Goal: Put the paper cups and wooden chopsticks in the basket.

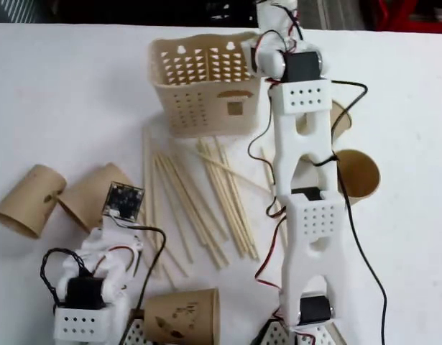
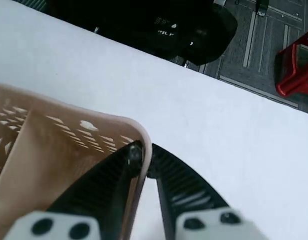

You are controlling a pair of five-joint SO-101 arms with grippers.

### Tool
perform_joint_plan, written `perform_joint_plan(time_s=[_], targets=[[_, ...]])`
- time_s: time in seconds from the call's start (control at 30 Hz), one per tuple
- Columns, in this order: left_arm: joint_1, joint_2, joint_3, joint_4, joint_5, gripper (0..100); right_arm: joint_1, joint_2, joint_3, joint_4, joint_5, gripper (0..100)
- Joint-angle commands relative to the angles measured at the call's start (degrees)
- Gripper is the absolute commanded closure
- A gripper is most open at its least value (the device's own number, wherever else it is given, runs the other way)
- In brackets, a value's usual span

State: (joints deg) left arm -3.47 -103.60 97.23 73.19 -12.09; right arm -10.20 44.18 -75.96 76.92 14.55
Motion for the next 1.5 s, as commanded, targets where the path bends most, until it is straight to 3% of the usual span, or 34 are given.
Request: perform_joint_plan(time_s=[0.0,0.23,0.6,0.8,1.3,1.47], targets=[[0.8,-0.6,-0.2,0.2,0.6,97,2.7,-1.1,-2.6,-1.5,-0.5,98.0],[0.8,-0.6,-0.2,0.2,0.6,97,5.5,-1.0,-2.4,-5.2,-0.5,98.0],[0.8,-0.6,-0.2,0.2,0.6,97,-2.5,-1.1,-2.4,-10.9,0.0,98.1],[0.8,-0.6,-0.2,0.2,0.6,97,-2.5,1.3,-1.5,-11.1,-0.4,98.1],[0.8,-0.6,-0.2,0.2,0.5,97,1.8,4.8,-2.1,7.9,-0.4,98.1],[0.8,-0.6,-0.2,0.2,0.5,97,2.0,5.2,-4.5,5.9,0.0,98.1]])
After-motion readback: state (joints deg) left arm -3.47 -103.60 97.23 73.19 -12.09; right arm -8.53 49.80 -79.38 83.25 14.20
